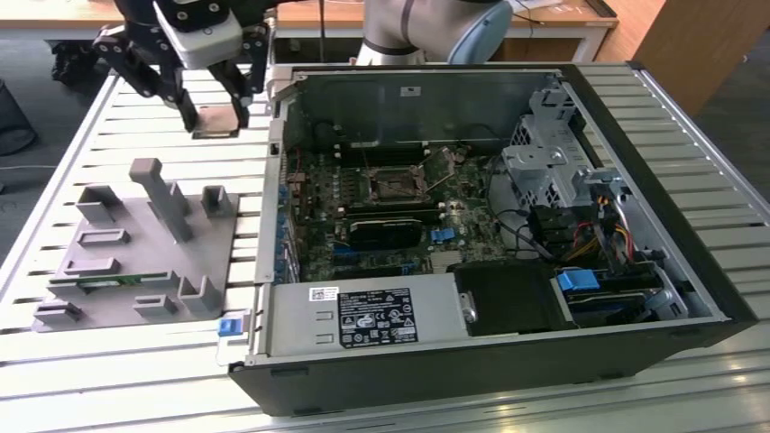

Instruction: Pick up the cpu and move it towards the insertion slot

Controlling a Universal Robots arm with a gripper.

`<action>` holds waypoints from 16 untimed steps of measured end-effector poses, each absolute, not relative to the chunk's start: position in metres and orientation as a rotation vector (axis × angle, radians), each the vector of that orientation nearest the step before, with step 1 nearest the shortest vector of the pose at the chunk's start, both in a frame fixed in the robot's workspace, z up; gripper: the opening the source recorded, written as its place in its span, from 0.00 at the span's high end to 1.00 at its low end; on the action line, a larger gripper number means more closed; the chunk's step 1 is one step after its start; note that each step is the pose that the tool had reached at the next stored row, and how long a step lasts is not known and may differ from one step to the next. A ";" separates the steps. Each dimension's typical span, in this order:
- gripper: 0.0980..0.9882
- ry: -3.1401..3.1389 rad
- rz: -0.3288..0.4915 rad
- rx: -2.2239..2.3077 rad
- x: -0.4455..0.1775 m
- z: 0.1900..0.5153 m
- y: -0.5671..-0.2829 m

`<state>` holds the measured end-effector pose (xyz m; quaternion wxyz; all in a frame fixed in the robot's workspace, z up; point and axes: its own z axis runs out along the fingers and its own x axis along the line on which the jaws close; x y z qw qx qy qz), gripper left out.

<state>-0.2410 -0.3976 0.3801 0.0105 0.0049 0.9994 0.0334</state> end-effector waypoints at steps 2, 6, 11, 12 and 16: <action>0.50 3.119 0.104 0.015 -0.237 0.380 -0.397; 0.50 3.119 0.104 0.015 -0.229 0.380 -0.395; 0.50 3.119 0.104 0.015 -0.219 0.380 -0.393; 0.50 3.119 0.104 0.015 -0.217 0.380 -0.393; 0.50 3.119 0.104 0.015 -0.209 0.380 -0.390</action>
